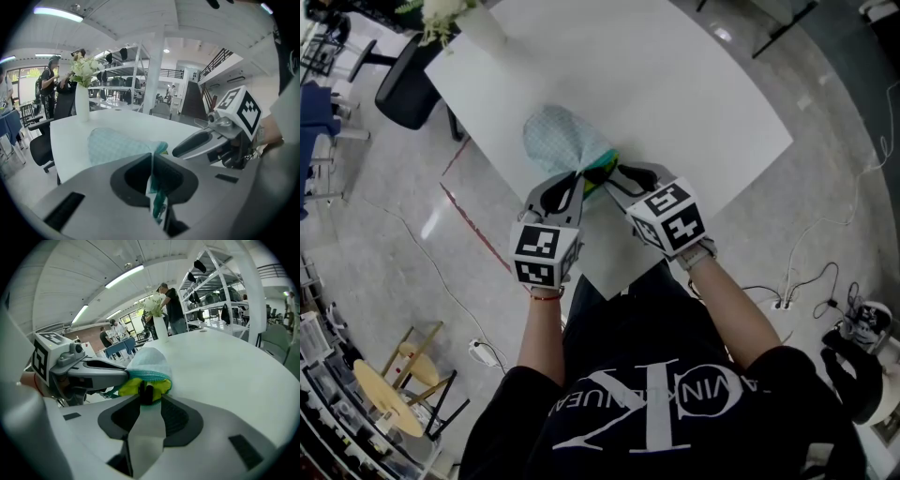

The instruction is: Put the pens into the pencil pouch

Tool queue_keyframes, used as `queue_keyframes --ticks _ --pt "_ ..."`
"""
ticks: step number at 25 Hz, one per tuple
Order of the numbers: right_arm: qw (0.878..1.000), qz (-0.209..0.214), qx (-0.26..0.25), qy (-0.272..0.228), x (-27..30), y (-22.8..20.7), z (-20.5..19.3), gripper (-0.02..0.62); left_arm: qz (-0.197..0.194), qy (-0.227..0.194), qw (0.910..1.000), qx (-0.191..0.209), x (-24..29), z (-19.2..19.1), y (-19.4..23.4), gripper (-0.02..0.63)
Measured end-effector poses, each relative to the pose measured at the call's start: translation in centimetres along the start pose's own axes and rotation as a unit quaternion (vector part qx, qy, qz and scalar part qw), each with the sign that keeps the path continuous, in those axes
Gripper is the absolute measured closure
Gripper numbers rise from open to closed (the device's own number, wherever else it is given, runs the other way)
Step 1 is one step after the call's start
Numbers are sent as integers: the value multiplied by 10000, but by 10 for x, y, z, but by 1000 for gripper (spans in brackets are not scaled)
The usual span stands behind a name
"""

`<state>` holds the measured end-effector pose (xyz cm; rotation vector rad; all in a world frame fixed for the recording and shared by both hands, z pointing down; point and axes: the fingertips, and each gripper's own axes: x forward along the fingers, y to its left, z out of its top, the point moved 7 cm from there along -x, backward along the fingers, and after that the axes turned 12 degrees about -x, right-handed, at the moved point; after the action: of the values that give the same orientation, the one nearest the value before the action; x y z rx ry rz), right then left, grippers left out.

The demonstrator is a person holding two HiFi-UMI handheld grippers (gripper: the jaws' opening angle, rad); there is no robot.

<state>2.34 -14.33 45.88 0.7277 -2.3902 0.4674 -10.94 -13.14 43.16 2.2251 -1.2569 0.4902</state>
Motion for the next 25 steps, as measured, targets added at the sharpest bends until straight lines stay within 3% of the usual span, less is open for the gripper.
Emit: queue_keyframes --ticks 13,25 --pt "9986 -369 349 -123 -26 -10 -18 446 -155 219 9982 542 17 7 -8 588" --pt "9938 -829 702 -222 -41 -16 -27 446 87 382 9956 851 32 18 23 588"
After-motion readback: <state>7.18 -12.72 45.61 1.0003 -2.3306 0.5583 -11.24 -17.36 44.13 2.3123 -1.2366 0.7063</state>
